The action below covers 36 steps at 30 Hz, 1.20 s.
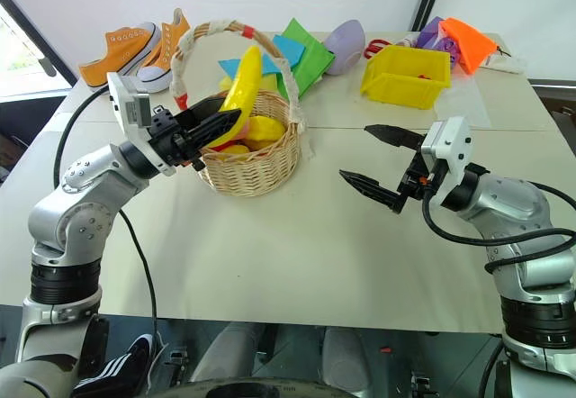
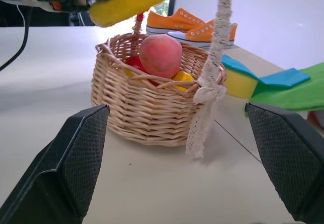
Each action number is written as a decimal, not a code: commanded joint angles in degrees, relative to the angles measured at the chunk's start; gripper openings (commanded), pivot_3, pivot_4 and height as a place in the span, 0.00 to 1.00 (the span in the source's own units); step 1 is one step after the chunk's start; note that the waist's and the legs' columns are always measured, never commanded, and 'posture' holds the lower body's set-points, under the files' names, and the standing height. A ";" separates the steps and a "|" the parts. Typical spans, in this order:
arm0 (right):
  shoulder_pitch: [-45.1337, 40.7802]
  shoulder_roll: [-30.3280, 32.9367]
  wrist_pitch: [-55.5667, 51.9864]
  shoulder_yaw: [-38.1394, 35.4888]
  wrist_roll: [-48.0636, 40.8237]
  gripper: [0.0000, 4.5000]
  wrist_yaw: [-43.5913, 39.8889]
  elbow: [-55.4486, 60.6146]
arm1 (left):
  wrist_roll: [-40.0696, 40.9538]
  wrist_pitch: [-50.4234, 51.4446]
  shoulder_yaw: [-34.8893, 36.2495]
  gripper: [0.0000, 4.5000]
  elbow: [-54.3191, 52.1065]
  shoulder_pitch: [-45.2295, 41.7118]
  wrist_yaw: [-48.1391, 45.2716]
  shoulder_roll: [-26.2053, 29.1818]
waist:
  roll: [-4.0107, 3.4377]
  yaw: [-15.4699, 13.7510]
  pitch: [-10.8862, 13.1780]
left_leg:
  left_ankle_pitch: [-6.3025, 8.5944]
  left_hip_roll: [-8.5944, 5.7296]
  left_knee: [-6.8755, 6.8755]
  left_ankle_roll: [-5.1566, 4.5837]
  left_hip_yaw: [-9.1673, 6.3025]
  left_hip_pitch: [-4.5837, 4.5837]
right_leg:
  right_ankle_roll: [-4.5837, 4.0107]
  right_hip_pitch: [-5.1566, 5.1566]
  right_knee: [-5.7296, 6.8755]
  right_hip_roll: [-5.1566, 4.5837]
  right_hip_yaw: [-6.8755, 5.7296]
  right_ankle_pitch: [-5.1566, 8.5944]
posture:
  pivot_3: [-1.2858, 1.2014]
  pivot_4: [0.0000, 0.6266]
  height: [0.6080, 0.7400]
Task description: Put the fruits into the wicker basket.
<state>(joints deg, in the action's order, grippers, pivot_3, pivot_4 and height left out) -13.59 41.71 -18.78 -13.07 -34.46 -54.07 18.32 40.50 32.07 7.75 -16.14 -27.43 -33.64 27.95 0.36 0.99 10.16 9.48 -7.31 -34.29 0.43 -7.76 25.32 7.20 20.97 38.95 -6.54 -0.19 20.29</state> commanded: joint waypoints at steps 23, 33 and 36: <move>-2.36 -1.53 1.01 2.51 1.33 1.00 1.36 1.02 | -2.47 2.09 0.95 0.91 3.89 -4.08 7.23 -6.61 | 0.10 -0.04 -0.02 | -0.08 -0.02 -0.08 0.13 0.03 0.02 | 0.03 0.02 0.04 0.00 0.01 -0.01 | 0.52 0.24 1.00; -2.52 -2.19 0.16 2.86 0.98 1.00 2.79 1.34 | 3.07 1.98 5.31 0.99 -7.62 5.06 -4.47 2.93 | 0.09 0.25 -0.03 | -0.08 0.02 -0.04 0.13 0.02 0.01 | 0.02 0.05 0.06 0.02 0.06 -0.01 | 0.52 0.24 1.00; -4.06 -6.03 0.64 4.04 2.99 1.00 8.19 0.63 | 6.29 2.03 10.75 0.99 -11.79 12.40 -7.84 6.79 | 0.08 0.24 -0.03 | -0.07 0.03 -0.02 0.11 0.02 0.01 | 0.02 0.06 0.06 0.01 0.07 -0.01 | 0.52 0.24 1.00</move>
<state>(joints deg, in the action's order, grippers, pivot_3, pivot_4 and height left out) -16.24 37.22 -19.05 -9.21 -32.36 -48.88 17.69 44.11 34.55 14.54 -24.36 -16.85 -39.64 33.41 0.45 1.23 10.13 9.42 -7.28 -34.31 0.53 -7.74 25.33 7.21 21.04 39.01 -6.53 -0.11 20.29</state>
